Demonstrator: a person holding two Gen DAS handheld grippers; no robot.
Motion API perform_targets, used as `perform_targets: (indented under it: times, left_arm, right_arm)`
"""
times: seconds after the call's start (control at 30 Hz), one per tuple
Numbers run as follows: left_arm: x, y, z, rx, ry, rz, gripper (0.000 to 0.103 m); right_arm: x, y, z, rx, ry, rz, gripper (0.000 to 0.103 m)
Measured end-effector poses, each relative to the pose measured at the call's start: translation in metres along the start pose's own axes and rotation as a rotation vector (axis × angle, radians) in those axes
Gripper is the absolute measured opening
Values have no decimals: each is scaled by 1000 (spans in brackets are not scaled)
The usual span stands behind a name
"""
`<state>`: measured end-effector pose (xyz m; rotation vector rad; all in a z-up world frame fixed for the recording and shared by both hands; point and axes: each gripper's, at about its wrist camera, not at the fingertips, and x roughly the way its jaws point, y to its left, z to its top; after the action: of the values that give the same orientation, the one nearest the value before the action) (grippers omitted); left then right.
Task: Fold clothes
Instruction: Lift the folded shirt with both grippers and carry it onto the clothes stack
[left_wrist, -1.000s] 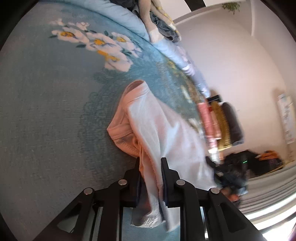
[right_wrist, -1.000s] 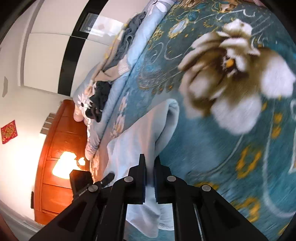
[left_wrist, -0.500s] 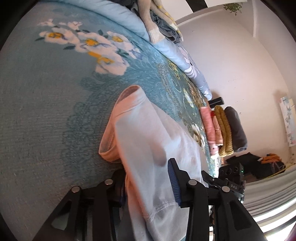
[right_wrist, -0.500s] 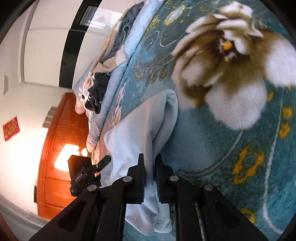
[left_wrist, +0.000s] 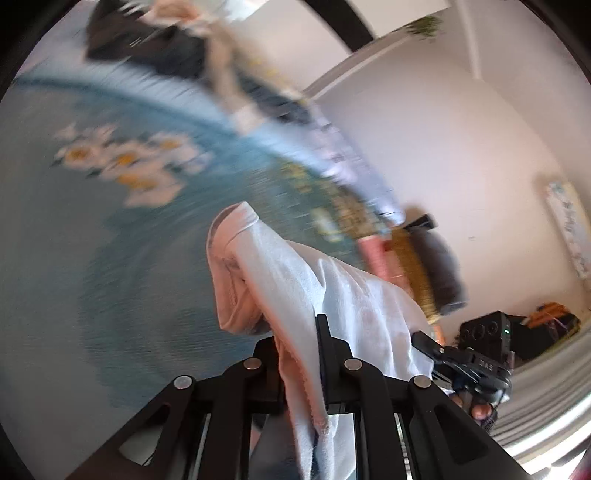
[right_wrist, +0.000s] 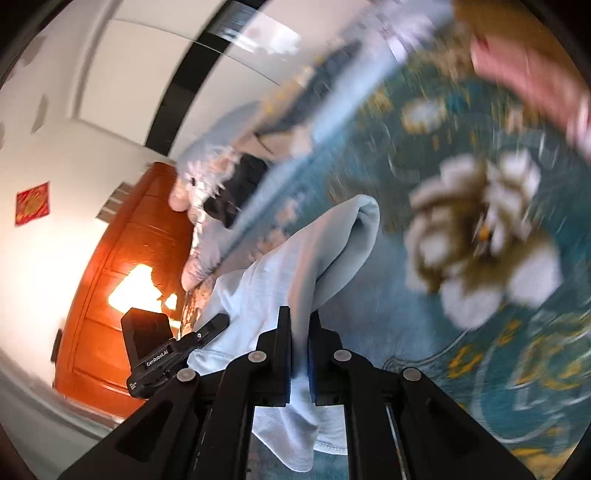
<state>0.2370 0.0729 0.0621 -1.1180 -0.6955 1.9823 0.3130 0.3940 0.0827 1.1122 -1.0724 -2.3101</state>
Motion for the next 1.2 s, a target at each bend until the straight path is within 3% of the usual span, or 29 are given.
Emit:
perform_targets:
  times: [0.13,0.3,0.43,0.6,0.7,0.87,1.03,1.2]
  left_arm:
    - [4,-73,14,94,-30,-107,13]
    - [49,-159,39,194,-12,-228,13]
    - [112,-209,58,229,23,-286,13]
    - [187,-246,73,221,80,-333,13]
    - [226,-258,78,223,99,-356,13]
    - [270,-249,77,214,94,-346,12]
    - [290,-217,72,155,113,-315,12]
    - [299,-207,62,165,134,-283,13]
  right_arm:
    - [-77,30,35,-120,-62,-23,7]
    - [-171,45,92,-214,-102,-134,7]
    - [-222,25,135,-232,-114,-252,7]
    - [-257,-19,190,-188,-112,-369,7]
    - [-274,-51,224,-169,-113,-431,7]
    - [-282,-103,266,-111,-121,-406,7]
    - [-255,-164,271,-46,-80,-378,7]
    - [-256,-197,264,14,-131,-300,8]
